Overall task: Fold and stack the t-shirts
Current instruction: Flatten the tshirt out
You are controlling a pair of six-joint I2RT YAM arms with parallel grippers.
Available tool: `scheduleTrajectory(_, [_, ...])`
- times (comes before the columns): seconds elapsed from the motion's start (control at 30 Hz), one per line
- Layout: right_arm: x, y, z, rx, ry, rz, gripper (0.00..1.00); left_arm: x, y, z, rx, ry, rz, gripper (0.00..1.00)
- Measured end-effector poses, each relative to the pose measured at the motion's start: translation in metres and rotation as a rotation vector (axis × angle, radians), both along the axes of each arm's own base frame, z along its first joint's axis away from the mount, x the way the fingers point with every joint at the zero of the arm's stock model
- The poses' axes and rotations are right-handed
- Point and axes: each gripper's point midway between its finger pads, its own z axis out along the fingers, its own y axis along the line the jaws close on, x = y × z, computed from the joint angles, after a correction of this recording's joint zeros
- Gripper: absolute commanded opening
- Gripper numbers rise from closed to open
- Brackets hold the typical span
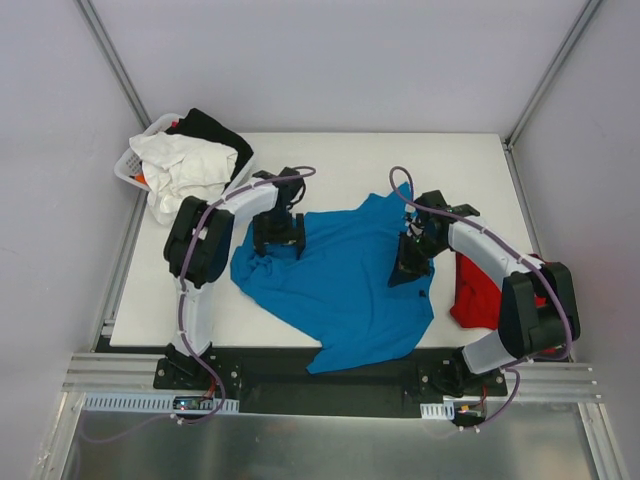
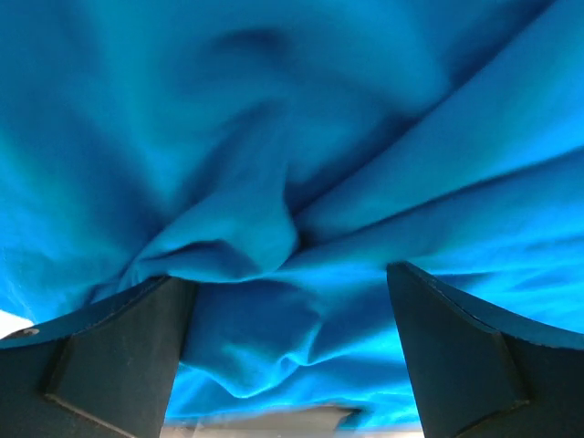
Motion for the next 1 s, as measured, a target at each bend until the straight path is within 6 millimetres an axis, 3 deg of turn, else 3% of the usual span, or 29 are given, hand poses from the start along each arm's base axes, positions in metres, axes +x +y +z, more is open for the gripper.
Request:
scheduleTrajectory(0.17, [-0.011, 0.001, -0.001, -0.004, 0.009, 0.021, 0.07, -0.044, 0.021, -0.003, 0.035, 0.063, -0.014, 0.85])
scheduleTrajectory(0.5, [-0.016, 0.012, -0.005, -0.012, 0.028, 0.070, 0.11, -0.090, 0.043, 0.005, 0.037, 0.097, -0.003, 0.87])
scheduleTrajectory(0.63, [-0.017, 0.023, -0.012, -0.017, 0.042, 0.111, 0.23, -0.079, 0.045, 0.023, 0.045, 0.030, -0.002, 0.89])
scheduleTrajectory(0.87, [-0.033, 0.046, -0.035, -0.034, 0.105, 0.189, 0.13, -0.016, 0.022, 0.090, -0.022, -0.195, 0.005, 0.89])
scheduleTrajectory(0.93, [-0.034, 0.047, -0.038, -0.038, 0.113, 0.184, 0.14, -0.017, 0.017, 0.101, -0.049, -0.222, 0.006, 0.89])
scheduleTrajectory(1.0, [-0.034, 0.047, -0.038, -0.038, 0.113, 0.177, 0.14, -0.032, 0.015, 0.103, -0.060, -0.210, -0.001, 0.88])
